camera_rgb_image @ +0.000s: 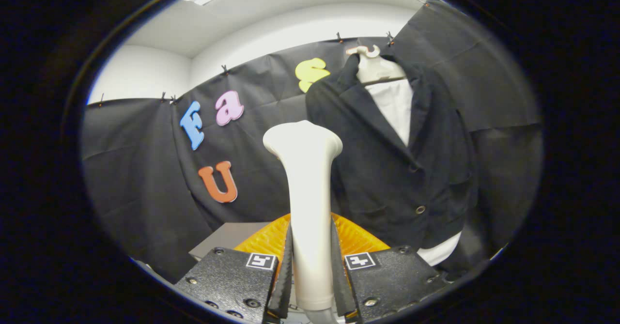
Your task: Iron the clothes twice with a garment steamer, once on the left side and once on the right side.
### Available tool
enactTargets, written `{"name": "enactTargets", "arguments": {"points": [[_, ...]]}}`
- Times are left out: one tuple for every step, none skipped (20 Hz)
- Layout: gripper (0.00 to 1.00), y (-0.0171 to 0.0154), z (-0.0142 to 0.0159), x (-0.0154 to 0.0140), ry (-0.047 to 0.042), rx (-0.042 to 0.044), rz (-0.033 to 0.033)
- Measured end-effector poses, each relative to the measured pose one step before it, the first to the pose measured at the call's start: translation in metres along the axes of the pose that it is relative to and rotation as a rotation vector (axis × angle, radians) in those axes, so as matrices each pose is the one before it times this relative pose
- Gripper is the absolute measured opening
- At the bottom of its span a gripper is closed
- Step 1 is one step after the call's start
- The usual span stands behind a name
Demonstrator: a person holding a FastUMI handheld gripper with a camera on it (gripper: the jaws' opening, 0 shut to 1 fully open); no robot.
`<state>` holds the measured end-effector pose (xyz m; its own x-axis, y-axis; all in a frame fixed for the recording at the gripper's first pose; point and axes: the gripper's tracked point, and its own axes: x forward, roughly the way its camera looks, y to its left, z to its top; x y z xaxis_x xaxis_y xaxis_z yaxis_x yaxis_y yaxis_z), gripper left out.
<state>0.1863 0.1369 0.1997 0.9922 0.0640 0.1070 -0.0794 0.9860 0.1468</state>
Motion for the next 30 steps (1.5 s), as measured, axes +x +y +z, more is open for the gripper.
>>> {"name": "enactTargets", "arguments": {"points": [[0.39,-0.0119,0.01562,-0.00074,-0.03417,-0.00214,-0.00855],[0.39,-0.01072,0.01351,0.00116,-0.03602,0.00011,-0.00801],[0.38,-0.01127,0.01242,0.00488,-0.02398,-0.01005,-0.00727],[0.38,-0.01034,0.00785,0.00745,-0.0163,-0.00879,-0.00514],[0.38,-0.00542,0.01043,0.00712,-0.01701,-0.00296,0.0081],[0.38,-0.00312,0.00938,0.00631,-0.01608,-0.00107,0.01301],[0.38,-0.0061,0.0114,0.00831,-0.02393,-0.00509,0.01453],[0.38,-0.00401,0.01019,0.00958,-0.01817,-0.00739,0.01039],[0.39,-0.00465,0.00902,0.00806,-0.02315,-0.01176,0.0088],[0.38,-0.00413,0.00909,0.00905,-0.02062,-0.01416,0.00833],[0.38,-0.00476,0.00933,0.00805,-0.02089,-0.01829,0.00831],[0.39,-0.00622,0.01031,0.00695,-0.02864,-0.01248,0.00787],[0.39,-0.00406,0.00943,0.0097,-0.0223,-0.01752,0.00365],[0.39,-0.00418,0.00543,0.00732,-0.02403,-0.01627,0.00058],[0.38,-0.00297,0.00569,0.00698,-0.01905,-0.02062,0.00195],[0.39,-0.00048,0.00394,0.0065,-0.0151,-0.01481,0.00448],[0.39,0.00133,0.00319,0.00621,-0.01245,-0.02042,0.0043],[0.39,0.00218,-0.00055,0.00521,-0.00544,-0.02334,-0.00043],[0.38,-0.0003,-0.00131,0.00094,-0.00451,-0.01844,-0.00586],[0.38,-0.00155,-0.00045,-0.00135,0.00013,-0.01835,-0.01763],[0.39,-0.00067,-0.00106,-0.00071,-0.00136,-0.01336,-0.01902],[0.39,0.00067,-0.00023,-0.00103,-0.00426,-0.01085,-0.0213],[0.38,0.00159,-0.00355,-0.00001,0.0092,-0.01481,-0.01981],[0.39,0.0028,-0.00517,0.00269,0.0078,-0.00779,-0.01721],[0.39,0.00185,-0.00464,0.00126,0.01435,-0.00627,-0.0144],[0.39,0.00504,-0.0062,0.00176,0.01705,-0.00326,-0.01087],[0.39,0.00371,-0.00654,0.00114,0.01956,-0.00319,-0.00931],[0.39,0.00222,-0.00532,-0.0012,0.01417,-0.00379,-0.01607],[0.39,0.00192,-0.0057,-0.00437,0.01331,-0.00562,-0.01712],[0.39,0.00284,-0.00388,-0.00237,0.01232,-0.00223,-0.01535]]}}
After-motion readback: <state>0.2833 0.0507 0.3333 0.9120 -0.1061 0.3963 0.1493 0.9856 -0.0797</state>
